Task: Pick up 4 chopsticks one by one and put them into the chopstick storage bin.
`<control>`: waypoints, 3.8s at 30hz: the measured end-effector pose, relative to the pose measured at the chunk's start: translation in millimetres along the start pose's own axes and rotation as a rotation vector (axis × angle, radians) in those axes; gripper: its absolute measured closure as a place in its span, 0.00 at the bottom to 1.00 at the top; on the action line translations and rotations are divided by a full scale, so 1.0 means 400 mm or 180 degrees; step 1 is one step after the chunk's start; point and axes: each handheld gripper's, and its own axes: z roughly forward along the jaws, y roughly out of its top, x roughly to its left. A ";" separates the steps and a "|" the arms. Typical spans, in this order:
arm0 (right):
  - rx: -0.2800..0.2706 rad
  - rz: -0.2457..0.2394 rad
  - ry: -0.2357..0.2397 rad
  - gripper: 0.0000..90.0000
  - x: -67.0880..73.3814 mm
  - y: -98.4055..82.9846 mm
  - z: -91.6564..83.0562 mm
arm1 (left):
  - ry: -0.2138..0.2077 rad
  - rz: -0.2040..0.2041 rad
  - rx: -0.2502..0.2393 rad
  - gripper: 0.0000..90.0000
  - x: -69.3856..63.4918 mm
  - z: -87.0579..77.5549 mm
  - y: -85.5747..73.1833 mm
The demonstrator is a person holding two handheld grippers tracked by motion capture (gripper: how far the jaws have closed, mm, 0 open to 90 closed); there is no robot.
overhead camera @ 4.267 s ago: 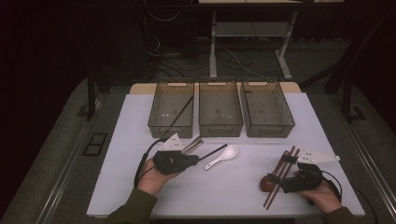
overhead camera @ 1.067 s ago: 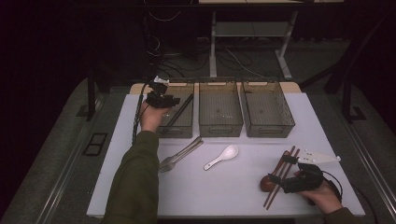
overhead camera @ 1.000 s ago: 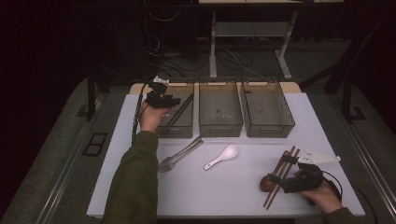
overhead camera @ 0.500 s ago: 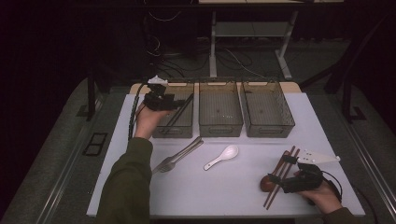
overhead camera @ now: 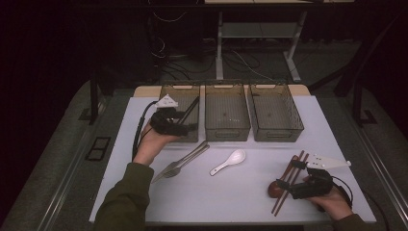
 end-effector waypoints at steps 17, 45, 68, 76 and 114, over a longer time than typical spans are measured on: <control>0.0053 0.0079 0.0124 0.05 -0.004 0.008 -0.016 | -0.0113 0.0107 -0.0134 0.10 -0.102 -0.068 -0.159; 0.0323 0.0086 0.0245 0.65 -0.013 0.009 -0.041 | -0.0257 0.0204 0.0074 0.00 -0.199 -0.072 -0.313; 0.0769 -0.0108 0.0203 0.99 -0.031 -0.010 -0.002 | -0.0302 0.0198 0.0073 0.00 -0.196 -0.077 -0.313; 0.0783 -0.0124 0.0200 0.99 -0.034 -0.009 0.010 | -0.0316 0.0197 0.0090 0.00 -0.197 -0.077 -0.313; 0.0800 -0.0250 0.0464 0.99 -0.009 0.038 0.102 | -0.0290 0.0185 0.0082 0.00 -0.197 -0.086 -0.314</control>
